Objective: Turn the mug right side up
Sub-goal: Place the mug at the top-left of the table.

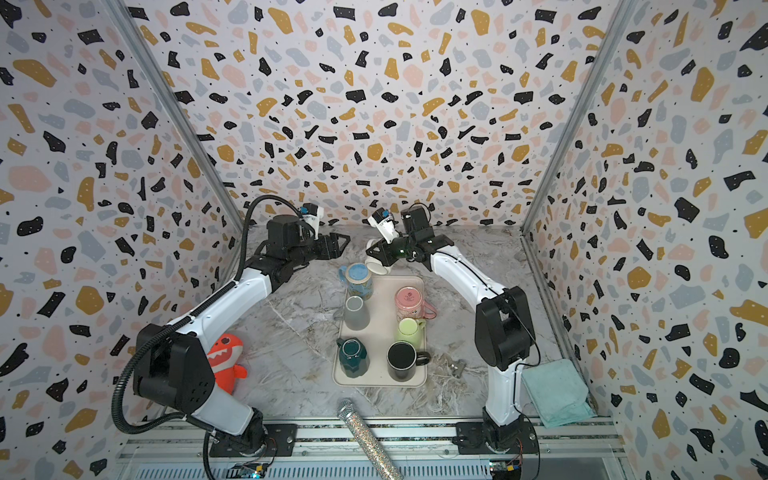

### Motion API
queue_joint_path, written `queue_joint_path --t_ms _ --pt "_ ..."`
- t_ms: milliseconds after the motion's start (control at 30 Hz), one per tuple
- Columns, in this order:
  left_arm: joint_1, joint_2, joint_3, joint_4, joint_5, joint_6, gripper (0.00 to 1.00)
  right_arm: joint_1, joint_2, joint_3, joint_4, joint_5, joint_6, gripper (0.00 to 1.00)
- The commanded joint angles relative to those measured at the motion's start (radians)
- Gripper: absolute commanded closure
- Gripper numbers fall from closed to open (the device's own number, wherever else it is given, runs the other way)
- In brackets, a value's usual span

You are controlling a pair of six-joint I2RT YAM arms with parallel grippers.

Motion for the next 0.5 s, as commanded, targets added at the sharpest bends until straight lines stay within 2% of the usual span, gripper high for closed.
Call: queue_joint_path --t_ms 0,167,467 --pt "-0.02 0.008 0.064 -0.019 0.032 0.039 0.23 0.017 -0.072 -0.006 0.04 0.061 -0.109 1.0" --pt "-0.055 0.017 0.099 -0.042 0.052 0.06 0.21 0.068 -0.108 -0.04 0.028 0.152 -0.205 1.0" --pt "-0.096 0.046 0.133 -0.158 0.038 0.112 0.19 0.116 -0.167 -0.104 0.072 0.24 -0.266 1.0"
